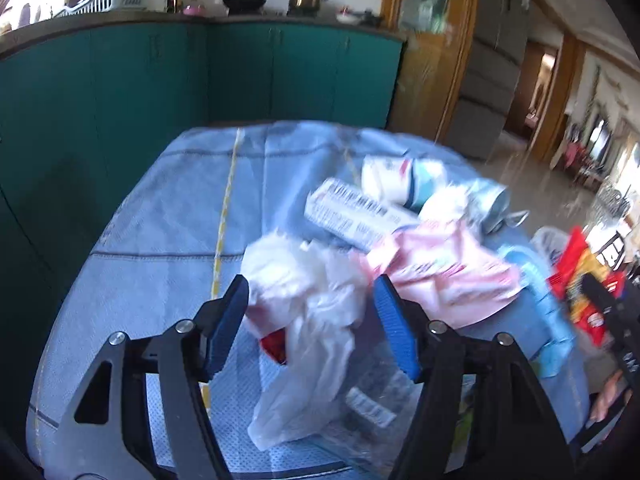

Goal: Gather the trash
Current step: 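Carry both bags over the white wastebasket and open both grippers to drop them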

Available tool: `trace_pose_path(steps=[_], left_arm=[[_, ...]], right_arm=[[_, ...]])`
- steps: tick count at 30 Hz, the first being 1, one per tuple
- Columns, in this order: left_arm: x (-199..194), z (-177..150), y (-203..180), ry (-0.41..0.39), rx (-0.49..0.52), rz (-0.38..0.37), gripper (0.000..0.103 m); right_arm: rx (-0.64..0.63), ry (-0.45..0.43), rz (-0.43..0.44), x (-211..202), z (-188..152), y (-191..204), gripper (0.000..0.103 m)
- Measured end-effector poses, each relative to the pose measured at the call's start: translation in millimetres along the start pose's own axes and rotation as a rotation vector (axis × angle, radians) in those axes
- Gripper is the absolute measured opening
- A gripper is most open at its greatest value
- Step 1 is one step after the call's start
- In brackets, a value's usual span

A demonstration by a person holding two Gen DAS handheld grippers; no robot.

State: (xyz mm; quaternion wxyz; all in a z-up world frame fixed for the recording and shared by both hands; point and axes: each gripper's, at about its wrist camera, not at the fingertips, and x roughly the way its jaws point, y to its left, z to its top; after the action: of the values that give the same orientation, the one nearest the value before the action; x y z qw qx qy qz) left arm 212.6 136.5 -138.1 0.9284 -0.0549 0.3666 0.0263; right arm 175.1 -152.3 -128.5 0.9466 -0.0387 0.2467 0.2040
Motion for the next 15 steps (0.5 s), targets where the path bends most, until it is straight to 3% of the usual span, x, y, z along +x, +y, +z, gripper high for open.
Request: trace_pose_path(steps=[3, 7, 12, 15], left_arm=[[10, -3, 5, 0.042, -0.013, 0.009, 0.047], [3, -2, 10, 0.015, -0.037, -0.003, 0.032], [-30, 4, 12, -0.14, -0.06, 0.006, 0.031], [-59, 11, 3, -0.248, -0.049, 0.008, 0.031]], right_arm=[[0.0, 0.003, -0.001, 0, -1, 0, 0.04], [0.005, -0.001, -0.005, 0, -1, -1, 0.04], [0.021, -0.041, -0.024, -11, 3, -7, 0.04], [0.013, -0.092, -0.077, -29, 6, -17, 0.04]])
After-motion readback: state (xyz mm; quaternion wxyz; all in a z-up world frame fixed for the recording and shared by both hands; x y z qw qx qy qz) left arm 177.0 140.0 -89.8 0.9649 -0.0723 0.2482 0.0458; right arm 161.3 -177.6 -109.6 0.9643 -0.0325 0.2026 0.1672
